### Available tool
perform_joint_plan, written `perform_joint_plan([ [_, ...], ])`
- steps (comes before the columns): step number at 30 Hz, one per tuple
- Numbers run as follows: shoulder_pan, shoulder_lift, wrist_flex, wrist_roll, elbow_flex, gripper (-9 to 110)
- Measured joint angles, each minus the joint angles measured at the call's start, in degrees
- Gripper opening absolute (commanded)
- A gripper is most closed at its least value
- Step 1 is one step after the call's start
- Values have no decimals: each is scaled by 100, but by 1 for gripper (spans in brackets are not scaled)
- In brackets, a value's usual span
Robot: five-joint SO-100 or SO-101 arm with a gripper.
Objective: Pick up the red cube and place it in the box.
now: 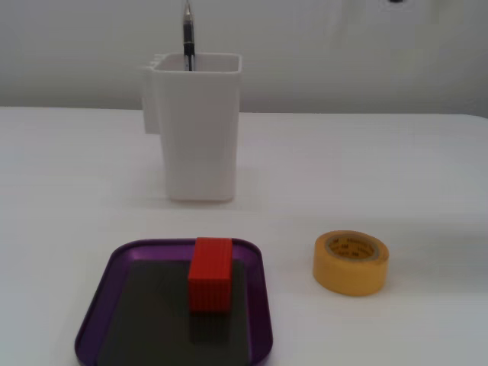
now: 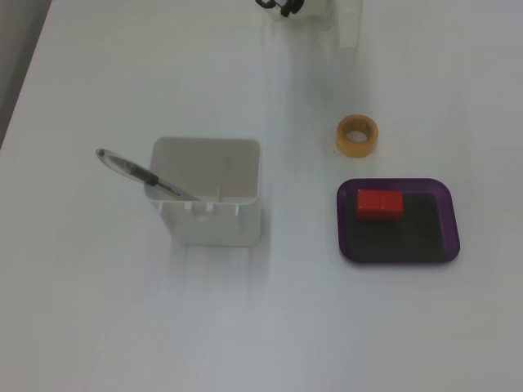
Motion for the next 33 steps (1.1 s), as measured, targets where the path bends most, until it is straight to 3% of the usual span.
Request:
perform_joint_plan([
  [6, 167, 1784, -703, 0, 2417, 18],
  [18, 211, 4570, -1380, 0, 5335, 19],
  [28, 237, 6442, -1415, 0, 6768, 18],
  [33, 193, 6565, -1424, 0, 7005, 18],
])
